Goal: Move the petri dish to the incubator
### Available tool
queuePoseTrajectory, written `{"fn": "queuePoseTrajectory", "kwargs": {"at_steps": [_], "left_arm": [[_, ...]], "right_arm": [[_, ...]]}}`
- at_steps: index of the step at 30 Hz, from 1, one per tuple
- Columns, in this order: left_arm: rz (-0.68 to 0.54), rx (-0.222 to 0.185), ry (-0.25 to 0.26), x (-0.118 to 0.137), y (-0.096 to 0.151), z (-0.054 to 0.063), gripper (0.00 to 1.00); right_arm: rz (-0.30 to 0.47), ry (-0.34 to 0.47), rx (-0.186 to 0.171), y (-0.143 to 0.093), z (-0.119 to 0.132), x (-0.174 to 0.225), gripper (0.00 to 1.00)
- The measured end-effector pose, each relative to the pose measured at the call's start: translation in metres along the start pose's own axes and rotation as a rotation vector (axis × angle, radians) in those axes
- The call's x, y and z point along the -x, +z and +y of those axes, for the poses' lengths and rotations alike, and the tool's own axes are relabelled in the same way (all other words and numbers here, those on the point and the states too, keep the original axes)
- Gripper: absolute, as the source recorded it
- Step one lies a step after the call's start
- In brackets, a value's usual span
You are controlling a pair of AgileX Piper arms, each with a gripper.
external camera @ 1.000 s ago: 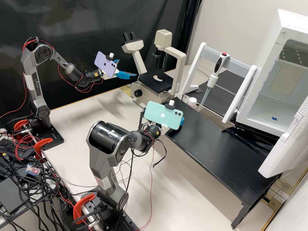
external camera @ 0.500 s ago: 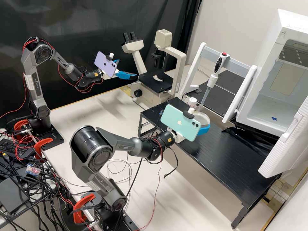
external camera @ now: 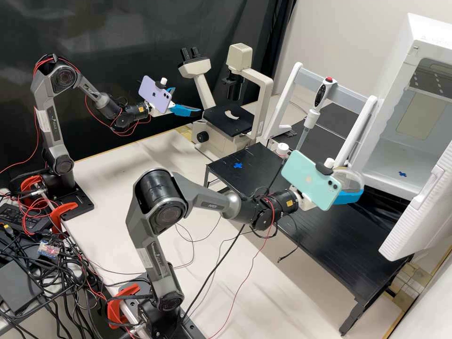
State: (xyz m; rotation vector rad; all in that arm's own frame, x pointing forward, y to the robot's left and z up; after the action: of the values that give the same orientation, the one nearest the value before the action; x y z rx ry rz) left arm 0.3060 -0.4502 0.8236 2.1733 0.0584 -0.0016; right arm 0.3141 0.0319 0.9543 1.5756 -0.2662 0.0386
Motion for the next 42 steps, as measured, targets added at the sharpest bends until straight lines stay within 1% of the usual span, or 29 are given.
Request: {"fn": "queuePoseTrajectory", "kwargs": {"at_steps": [6,12,15,17,20,24,27,33,37,42], "left_arm": [[0.0,0.0,0.0,0.0,0.0,0.0,1.0],[0.0,0.0,0.0,0.0,0.0,0.0,1.0],[0.0,0.0,0.0,0.0,0.0,0.0,1.0],[0.0,0.0,0.0,0.0,0.0,0.0,1.0],[0.0,0.0,0.0,0.0,0.0,0.0,1.0],[0.0,0.0,0.0,0.0,0.0,0.0,1.0],[0.0,0.0,0.0,0.0,0.0,0.0,1.0],[0.0,0.0,0.0,0.0,0.0,0.0,1.0],[0.0,0.0,0.0,0.0,0.0,0.0,1.0],[0.0,0.0,0.0,0.0,0.0,0.0,1.0]], "right_arm": [[-0.045,0.009,-0.006,0.0,0.009,-0.038,0.0],[-0.098,0.015,0.004,0.001,0.017,-0.076,0.0],[-0.12,0.02,-0.011,0.002,0.021,-0.093,0.0],[-0.132,0.016,-0.003,0.003,0.022,-0.103,0.0],[-0.145,0.019,0.021,0.003,0.024,-0.121,0.0],[-0.155,0.028,0.033,0.0,0.025,-0.14,0.0],[-0.161,0.037,0.036,-0.003,0.026,-0.154,0.0],[-0.184,0.038,0.03,-0.001,0.022,-0.18,0.0],[-0.174,0.044,0.026,-0.003,0.022,-0.197,0.0],[-0.162,0.041,0.019,-0.001,0.009,-0.22,0.0]]}}
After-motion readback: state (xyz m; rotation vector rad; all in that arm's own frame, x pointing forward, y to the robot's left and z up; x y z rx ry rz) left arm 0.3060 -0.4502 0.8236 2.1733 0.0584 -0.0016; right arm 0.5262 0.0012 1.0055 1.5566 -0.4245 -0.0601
